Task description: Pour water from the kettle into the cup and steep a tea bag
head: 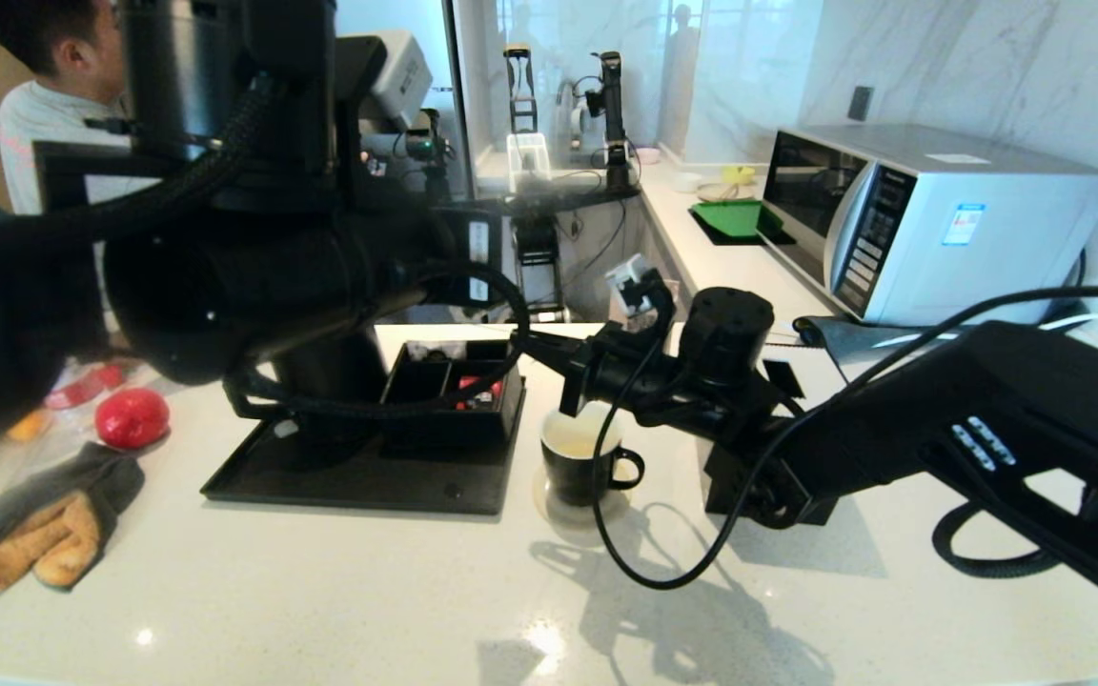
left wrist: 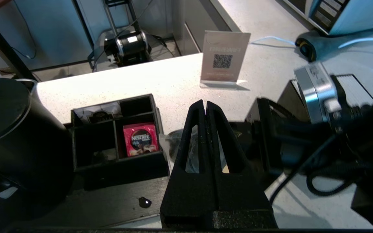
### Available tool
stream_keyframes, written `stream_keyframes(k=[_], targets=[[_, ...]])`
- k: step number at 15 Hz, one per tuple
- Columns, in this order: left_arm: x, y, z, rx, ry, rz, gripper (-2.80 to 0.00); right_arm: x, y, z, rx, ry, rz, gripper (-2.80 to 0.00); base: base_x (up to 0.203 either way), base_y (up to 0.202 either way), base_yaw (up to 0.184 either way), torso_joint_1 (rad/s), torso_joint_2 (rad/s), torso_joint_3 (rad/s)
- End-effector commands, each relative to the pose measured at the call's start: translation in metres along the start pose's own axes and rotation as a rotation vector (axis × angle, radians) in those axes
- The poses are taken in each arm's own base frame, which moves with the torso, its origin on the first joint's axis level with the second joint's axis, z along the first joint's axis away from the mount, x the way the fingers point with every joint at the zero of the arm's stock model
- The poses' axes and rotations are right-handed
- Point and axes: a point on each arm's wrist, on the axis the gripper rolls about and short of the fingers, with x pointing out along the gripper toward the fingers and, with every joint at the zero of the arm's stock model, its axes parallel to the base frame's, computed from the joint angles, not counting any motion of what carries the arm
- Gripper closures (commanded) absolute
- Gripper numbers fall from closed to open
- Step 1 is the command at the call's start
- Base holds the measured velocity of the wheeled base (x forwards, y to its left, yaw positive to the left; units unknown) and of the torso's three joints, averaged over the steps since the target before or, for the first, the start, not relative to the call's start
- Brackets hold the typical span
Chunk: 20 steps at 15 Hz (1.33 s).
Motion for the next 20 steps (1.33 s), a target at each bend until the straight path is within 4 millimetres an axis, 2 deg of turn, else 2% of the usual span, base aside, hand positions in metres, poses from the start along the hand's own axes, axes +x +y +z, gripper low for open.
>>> stream_keyframes(k=[1,4,11,20], targets=[[-0.01,0.0,-0.002,0.001,-0.002,-0.011,0.0,-0.001,-0.004,0.005,-0.009,-0.014,-0.006,0.0,0.0,0.0,0.0,0.0,0.0,0.0],[-0.014,0.002,-0.009,0.011,0.018,-0.009,0.0,-0.001,-0.008,0.013,-0.023,-0.035,-0.014,0.0,0.0,0.0,0.0,0.0,0.0,0.0],[-0.009,0.003,-0.027,0.031,0.072,0.0,0.0,0.0,-0.016,0.034,-0.051,-0.075,-0.029,0.0,0.0,0.0,0.0,0.0,0.0,0.0],[0.015,-0.004,-0.041,0.042,0.103,0.009,0.0,-0.003,-0.01,0.056,-0.071,-0.108,-0.023,0.0,0.0,0.0,0.0,0.0,0.0,0.0]])
